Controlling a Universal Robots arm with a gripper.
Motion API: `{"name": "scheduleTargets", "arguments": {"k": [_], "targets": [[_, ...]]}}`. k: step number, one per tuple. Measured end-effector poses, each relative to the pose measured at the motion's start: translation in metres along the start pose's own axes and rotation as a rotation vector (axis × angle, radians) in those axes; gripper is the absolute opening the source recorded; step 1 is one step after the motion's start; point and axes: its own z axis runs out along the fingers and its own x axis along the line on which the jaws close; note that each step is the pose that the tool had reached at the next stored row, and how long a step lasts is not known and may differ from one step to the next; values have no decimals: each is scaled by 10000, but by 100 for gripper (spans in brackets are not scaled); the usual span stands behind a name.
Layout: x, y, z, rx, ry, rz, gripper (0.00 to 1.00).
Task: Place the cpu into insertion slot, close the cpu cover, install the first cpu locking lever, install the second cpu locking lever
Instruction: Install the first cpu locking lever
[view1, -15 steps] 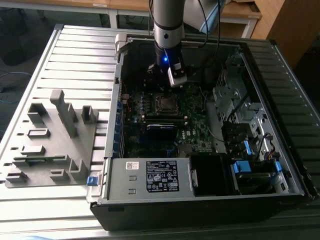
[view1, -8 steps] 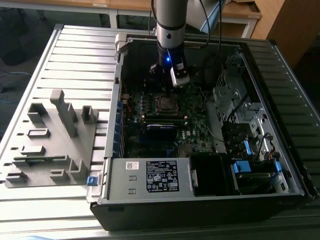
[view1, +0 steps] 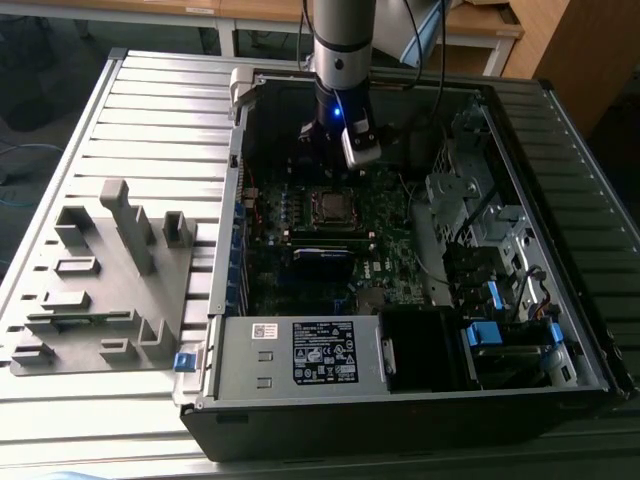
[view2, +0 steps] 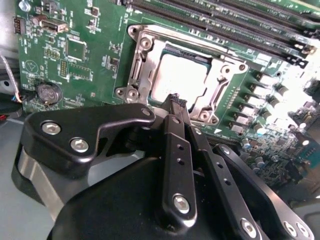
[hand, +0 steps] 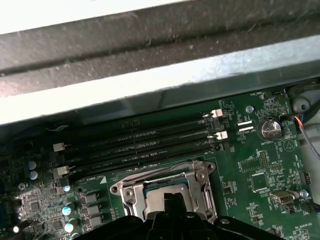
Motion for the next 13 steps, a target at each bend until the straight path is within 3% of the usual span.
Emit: {"name": "scheduleTargets", "arguments": {"k": [6, 13], "targets": [[-13, -55, -3, 0, 0, 1, 11], [-16, -54, -37, 0, -1, 2, 11]]}}
